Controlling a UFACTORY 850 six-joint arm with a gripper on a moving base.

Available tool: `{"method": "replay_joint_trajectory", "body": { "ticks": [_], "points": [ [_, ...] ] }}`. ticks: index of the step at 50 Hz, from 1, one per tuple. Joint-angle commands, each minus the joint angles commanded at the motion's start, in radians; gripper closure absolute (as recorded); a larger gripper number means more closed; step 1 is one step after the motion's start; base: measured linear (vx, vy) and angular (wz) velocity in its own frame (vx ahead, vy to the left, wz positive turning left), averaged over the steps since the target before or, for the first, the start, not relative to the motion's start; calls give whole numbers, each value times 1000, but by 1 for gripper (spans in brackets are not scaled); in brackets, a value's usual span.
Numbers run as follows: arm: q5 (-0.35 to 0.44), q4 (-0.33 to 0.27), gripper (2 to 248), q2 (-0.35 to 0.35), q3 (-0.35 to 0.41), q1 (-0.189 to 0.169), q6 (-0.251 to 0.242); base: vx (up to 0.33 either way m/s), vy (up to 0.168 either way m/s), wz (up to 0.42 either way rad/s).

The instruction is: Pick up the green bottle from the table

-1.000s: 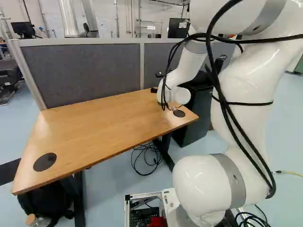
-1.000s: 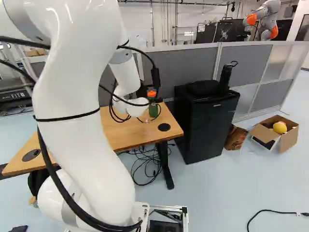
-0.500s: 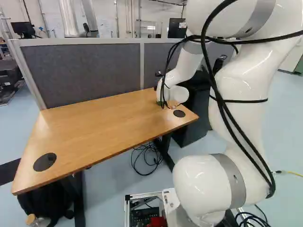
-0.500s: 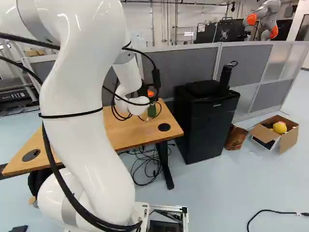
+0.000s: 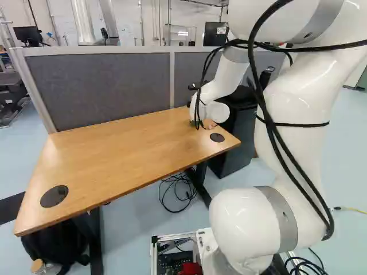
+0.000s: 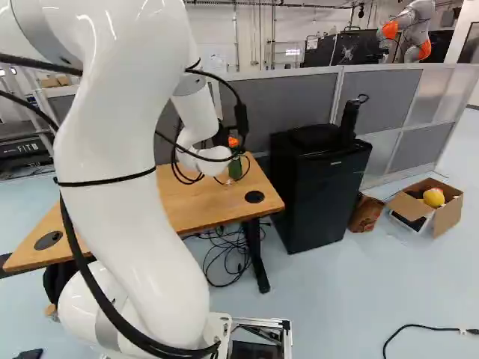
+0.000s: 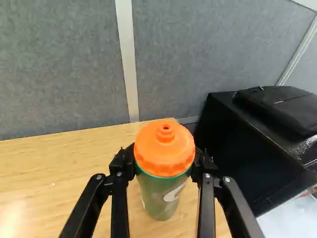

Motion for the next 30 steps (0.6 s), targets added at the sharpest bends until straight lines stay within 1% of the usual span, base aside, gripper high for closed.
{"method": "replay_joint_trajectory", "body": {
  "ticks": [24,30],
  "points": [
    [0,0,126,54,3,0,0,0,0,0],
    [0,0,126,81,18,0,0,0,0,0]
  ]
}}
